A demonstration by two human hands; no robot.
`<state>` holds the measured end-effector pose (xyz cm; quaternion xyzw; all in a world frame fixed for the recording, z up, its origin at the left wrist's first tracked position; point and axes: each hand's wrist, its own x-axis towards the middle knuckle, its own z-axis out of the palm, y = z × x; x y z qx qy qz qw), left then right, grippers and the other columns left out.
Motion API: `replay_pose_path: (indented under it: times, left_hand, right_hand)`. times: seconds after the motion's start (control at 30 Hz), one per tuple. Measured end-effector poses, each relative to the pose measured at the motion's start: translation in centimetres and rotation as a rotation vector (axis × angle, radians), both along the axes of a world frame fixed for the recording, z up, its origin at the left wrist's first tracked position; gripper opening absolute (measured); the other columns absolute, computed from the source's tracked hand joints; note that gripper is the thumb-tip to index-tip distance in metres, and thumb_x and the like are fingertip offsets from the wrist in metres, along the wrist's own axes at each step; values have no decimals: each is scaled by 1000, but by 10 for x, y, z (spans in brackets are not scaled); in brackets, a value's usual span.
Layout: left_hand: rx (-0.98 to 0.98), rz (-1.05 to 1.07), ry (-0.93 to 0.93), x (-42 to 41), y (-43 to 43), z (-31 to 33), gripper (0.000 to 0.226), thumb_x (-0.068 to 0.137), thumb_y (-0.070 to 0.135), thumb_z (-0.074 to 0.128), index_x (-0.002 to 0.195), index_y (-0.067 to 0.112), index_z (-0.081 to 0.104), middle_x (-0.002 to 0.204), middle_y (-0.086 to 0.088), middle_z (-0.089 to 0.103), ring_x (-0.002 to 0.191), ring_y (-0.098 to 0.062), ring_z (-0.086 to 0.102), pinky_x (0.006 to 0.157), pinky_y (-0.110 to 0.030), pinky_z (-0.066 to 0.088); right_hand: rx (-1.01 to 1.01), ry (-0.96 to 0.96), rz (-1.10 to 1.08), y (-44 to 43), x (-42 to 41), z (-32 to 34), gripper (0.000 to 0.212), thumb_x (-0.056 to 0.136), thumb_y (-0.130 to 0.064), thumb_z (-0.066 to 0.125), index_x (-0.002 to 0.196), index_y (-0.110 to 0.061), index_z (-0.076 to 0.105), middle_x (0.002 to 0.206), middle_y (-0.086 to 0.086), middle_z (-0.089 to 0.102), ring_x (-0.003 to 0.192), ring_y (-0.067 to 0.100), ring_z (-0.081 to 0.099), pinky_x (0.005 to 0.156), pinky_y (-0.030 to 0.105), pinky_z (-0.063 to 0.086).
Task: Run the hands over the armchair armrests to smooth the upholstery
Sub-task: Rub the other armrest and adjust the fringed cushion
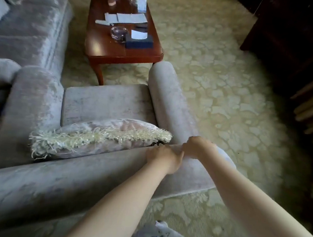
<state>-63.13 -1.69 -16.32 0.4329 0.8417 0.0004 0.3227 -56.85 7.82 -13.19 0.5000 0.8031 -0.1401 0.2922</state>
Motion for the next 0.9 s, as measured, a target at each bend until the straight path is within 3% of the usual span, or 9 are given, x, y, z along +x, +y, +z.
replay_pose_path:
  times: [0.1, 0.17, 0.27, 0.43, 0.6, 0.7, 0.77, 0.9]
  left_hand:
    - [-31, 45, -76, 18, 43, -6, 55, 95, 40, 24, 132, 6, 46, 136, -18, 47, 124, -34, 45, 100, -42, 35]
    - [-53, -9, -76, 21, 60, -12, 48, 93, 27, 24, 131, 9, 47, 136, -16, 47, 124, -34, 45, 98, -44, 36]
    - [-101, -27, -89, 14, 73, -25, 45, 91, 25, 24, 126, 13, 51, 134, -15, 49, 121, -33, 48, 97, -43, 39]
    - [-132, -97, -37, 7, 81, -38, 58, 84, 38, 20, 125, 13, 52, 135, -19, 49, 117, -36, 50, 91, -41, 41]
    - [-162, -266, 2, 13, 72, -38, 42, 96, 22, 21, 132, 22, 43, 134, -20, 49, 117, -41, 49, 95, -51, 37]
    - [-173, -292, -36, 20, 59, -32, 42, 98, 17, 24, 136, 21, 40, 132, -19, 51, 113, -38, 52, 88, -42, 40]
    - [-180, -360, -34, 29, 48, -27, 39, 99, 19, 27, 134, 17, 43, 131, -18, 54, 109, -35, 55, 82, -36, 41]
    - [-168, -390, -47, 42, 41, -25, 40, 97, 14, 25, 132, 17, 45, 130, -14, 55, 111, -34, 56, 81, -37, 43]
  right_hand:
    - [-28, -7, -148, 30, 29, -15, 52, 90, -41, 30, 134, -19, 46, 139, 11, 44, 124, 33, 42, 101, 45, 32]
    - [-55, 15, -240, 38, 29, -22, 54, 87, -42, 27, 131, -18, 49, 133, 12, 48, 119, 34, 46, 100, 48, 35]
    - [-91, -16, -318, 46, 19, -23, 54, 85, -41, 27, 126, -17, 53, 130, 12, 52, 116, 35, 49, 97, 55, 37]
    - [-186, -120, -223, 55, 12, -24, 42, 83, -27, 40, 120, -17, 56, 128, 8, 53, 114, 35, 51, 90, 57, 44]
    - [-152, -160, -27, 48, 21, -31, 41, 89, -27, 42, 127, -14, 52, 131, 7, 53, 115, 34, 53, 88, 48, 48]
    - [-68, -132, 73, 36, 31, -35, 43, 91, -25, 44, 131, -11, 48, 136, 8, 49, 120, 33, 50, 93, 50, 47]
    - [-99, -147, 78, 28, 40, -34, 44, 91, -24, 44, 133, -10, 46, 137, 9, 48, 121, 33, 49, 93, 50, 47]
    - [-137, -180, -3, 24, 54, -32, 40, 90, -20, 42, 127, -7, 52, 132, 11, 52, 113, 36, 55, 91, 50, 49]
